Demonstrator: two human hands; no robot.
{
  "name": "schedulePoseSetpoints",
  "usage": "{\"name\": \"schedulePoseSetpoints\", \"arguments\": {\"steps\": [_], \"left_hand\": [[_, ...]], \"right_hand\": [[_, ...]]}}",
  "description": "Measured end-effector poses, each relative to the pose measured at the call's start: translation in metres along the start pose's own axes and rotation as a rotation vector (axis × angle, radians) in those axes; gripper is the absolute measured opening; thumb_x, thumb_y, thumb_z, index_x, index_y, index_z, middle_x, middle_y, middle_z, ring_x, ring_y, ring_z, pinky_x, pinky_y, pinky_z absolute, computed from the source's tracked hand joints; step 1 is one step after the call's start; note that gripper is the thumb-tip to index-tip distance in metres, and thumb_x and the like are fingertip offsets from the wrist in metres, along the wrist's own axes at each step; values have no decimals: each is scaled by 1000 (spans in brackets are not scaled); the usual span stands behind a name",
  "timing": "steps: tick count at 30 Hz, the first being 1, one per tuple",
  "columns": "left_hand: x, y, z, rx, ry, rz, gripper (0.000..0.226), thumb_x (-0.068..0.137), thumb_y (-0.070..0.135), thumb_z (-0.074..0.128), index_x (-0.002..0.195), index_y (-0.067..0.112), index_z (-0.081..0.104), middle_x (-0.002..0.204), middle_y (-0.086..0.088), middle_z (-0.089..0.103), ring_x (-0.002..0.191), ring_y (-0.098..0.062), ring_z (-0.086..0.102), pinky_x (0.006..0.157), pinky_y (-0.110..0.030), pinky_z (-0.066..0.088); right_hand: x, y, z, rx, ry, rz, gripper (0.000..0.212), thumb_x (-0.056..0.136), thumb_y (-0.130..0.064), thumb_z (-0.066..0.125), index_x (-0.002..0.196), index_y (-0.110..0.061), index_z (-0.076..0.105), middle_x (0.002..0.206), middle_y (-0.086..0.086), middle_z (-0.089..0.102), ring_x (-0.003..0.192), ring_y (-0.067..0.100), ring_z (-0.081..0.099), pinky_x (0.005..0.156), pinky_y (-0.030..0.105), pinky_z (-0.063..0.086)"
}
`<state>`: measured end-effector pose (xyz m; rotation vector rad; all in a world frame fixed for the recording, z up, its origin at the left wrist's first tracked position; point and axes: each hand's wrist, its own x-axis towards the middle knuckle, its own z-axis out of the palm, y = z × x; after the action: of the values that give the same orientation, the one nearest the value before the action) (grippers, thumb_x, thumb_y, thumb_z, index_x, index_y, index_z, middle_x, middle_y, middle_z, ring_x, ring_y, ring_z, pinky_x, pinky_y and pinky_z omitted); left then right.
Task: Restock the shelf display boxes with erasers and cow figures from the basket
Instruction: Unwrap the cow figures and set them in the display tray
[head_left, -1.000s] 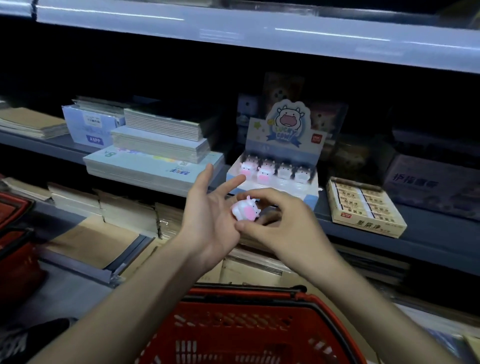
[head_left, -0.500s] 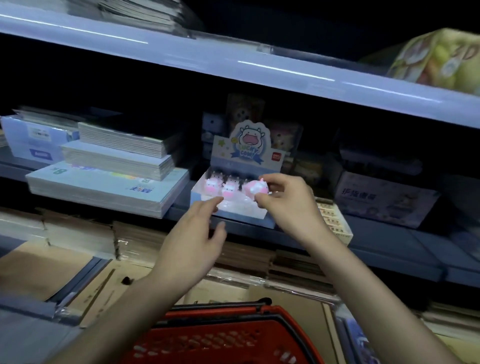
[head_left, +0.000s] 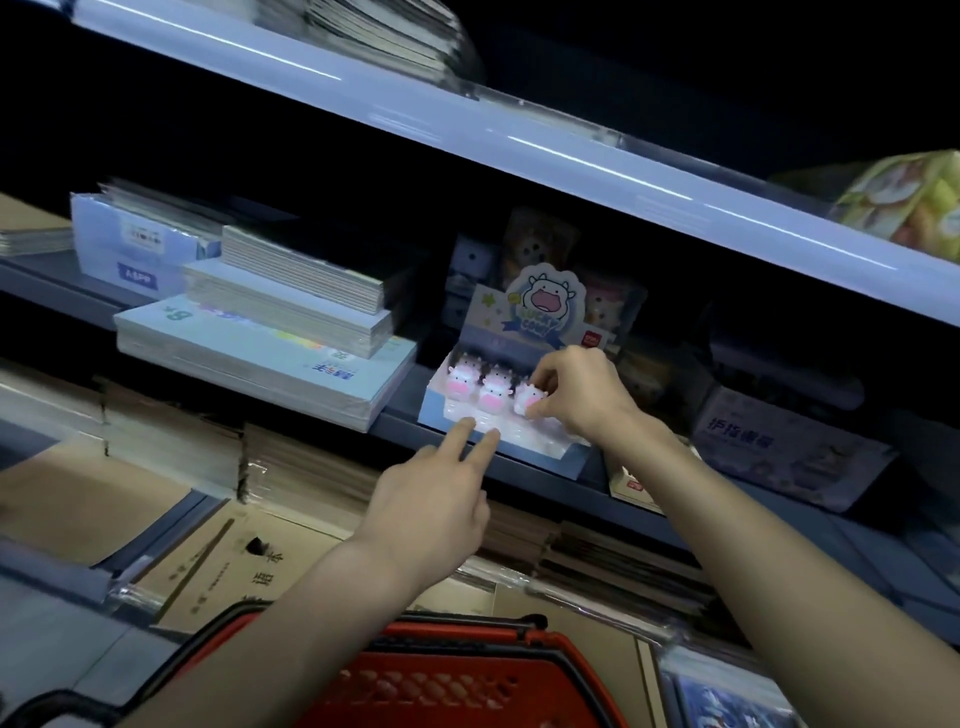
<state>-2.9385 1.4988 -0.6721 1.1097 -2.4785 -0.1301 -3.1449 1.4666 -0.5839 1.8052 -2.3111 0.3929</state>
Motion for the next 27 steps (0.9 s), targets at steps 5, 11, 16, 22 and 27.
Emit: {"name": "schedulePoseSetpoints", "arguments": {"steps": [5, 11, 16, 22, 27], "left_hand": [[3, -1, 0, -5, -27, -9, 64, 103, 36, 44, 161, 32, 17, 169, 7, 12, 123, -26, 57, 89, -39, 52], [4, -1, -1, -5, -56, -28, 64, 103, 34, 43, 161, 33, 16, 170, 8, 8, 110, -30, 64, 84, -39, 51], [4, -2, -2, -4, -60, -39, 65, 103, 35, 44, 161, 35, 16, 171, 9, 8, 111, -32, 64, 86, -39, 51], [4, 0, -6, -6, -74, -35, 64, 102, 33, 44, 161, 35, 17, 172, 8, 8, 112, -34, 65, 84, -38, 49], [3, -3, -8, -21, -65, -28, 65, 102, 32, 45, 161, 34, 18, 171, 7, 10, 114, -36, 64, 86, -39, 50]], "right_hand": [[2, -4, 0, -14, -46, -35, 36, 67, -28, 96, 94, -13, 78, 91, 3, 73, 88, 20, 66, 76, 33, 54], [3, -8, -3, -29, -68, -62, 28, 78, -24, 88, 103, -16, 78, 98, 2, 75, 94, 22, 69, 82, 37, 57], [4, -27, 0, 76, -54, -95, 14, 82, -22, 82, 96, -21, 79, 87, -2, 75, 83, 20, 70, 80, 41, 59], [7, -30, 8, 47, -60, -58, 14, 82, -23, 83, 86, -30, 71, 87, -5, 75, 88, 20, 70, 80, 41, 59], [6, -36, -4, 15, -70, -99, 26, 87, -16, 77, 112, -22, 75, 112, -1, 74, 104, 21, 68, 86, 40, 58]]}}
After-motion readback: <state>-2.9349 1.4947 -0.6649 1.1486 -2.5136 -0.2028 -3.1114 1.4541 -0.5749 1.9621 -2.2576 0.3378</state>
